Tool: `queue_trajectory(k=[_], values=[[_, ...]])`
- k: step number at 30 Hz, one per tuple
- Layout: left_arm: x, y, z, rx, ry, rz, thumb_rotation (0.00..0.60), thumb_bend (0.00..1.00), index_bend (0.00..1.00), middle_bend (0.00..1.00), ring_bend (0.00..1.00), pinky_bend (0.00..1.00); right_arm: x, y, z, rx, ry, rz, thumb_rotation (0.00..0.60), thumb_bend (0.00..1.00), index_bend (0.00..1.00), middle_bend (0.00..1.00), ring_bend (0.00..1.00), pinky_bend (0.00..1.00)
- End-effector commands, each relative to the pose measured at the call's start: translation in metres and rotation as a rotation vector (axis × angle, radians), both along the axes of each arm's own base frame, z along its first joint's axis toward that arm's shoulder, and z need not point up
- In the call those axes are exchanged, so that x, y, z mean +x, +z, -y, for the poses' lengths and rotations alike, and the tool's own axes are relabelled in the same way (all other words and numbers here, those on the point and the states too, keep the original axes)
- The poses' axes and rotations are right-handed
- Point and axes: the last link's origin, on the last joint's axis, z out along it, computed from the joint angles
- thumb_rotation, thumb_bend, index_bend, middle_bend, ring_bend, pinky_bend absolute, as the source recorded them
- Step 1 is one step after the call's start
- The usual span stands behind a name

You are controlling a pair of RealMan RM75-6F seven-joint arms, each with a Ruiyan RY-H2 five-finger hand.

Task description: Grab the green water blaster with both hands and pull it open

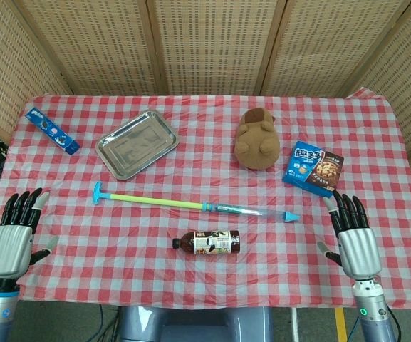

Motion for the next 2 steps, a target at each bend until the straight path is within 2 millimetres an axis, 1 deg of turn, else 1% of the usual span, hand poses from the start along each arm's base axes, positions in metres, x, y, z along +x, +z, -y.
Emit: queue_trajectory(k=[1,2], values=[[-0.0039,-0.0006,0.0025,-0.001,0.009,-0.006,0.600,0.27,0.00,0.00,0.00,0.00,-0.0019,0.0035,-0.0018,-0.008,0.000,0.007,0.600,0.15,0.00,0.00,0.00,0.00],[-0.0043,-0.0007,0.0026,-0.003,0.009,-0.007,0.600,0.27,0.00,0.00,0.00,0.00,-0.0026,0.0043,-0.0021,-0.008,-0.003,0.006,0.600,0.15,0.00,0.00,0.00,0.00]])
